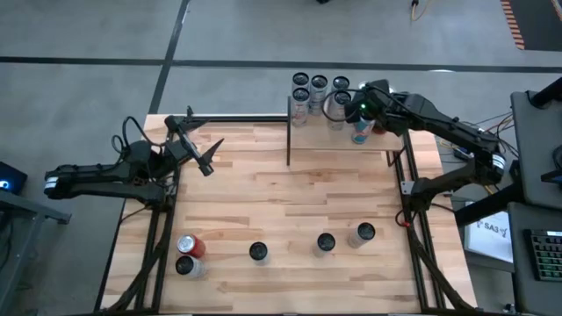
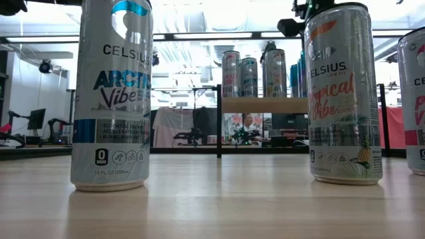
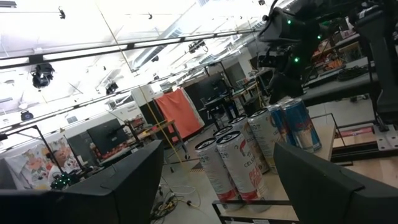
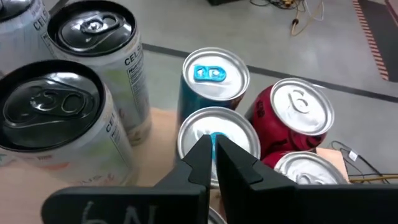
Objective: Place canned beverage on shelf
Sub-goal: Adjust the blue soda cans on the shelf
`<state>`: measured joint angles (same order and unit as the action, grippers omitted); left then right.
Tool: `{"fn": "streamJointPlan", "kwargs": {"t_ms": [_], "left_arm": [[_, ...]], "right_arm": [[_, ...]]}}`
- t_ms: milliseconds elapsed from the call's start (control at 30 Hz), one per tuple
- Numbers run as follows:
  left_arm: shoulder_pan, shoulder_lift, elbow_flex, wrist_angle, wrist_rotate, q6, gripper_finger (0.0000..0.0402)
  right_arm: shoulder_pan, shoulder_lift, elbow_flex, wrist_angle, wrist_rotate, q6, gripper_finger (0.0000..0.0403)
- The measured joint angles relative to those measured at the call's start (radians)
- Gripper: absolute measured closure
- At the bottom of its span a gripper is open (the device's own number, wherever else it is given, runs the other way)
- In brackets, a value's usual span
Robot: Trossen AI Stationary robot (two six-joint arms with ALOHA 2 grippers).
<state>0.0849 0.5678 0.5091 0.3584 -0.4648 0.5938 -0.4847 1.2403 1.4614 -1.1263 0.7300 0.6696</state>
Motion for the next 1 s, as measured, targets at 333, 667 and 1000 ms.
{"fn": "streamJointPlan", "kwargs": {"t_ms": [333,667,1000], "left_arm": [[0.000,-0.001,0.000,0.004,0.000,0.000,0.0113],[0.000,0.000,0.000,0.008,0.002,0.000,0.0113],[0.000,0.000,0.000,0.016,0.002,0.000,0.0113]], "right_arm": [[0.000,0.055,-0.002,0.012,-0.009,0.019,0.0390],[0.000,0.054,0.027,0.006,-0.042,0.019,0.0390],[0.009,0.050,0.074,0.010,-0.009,-0.023,0.0390]]}}
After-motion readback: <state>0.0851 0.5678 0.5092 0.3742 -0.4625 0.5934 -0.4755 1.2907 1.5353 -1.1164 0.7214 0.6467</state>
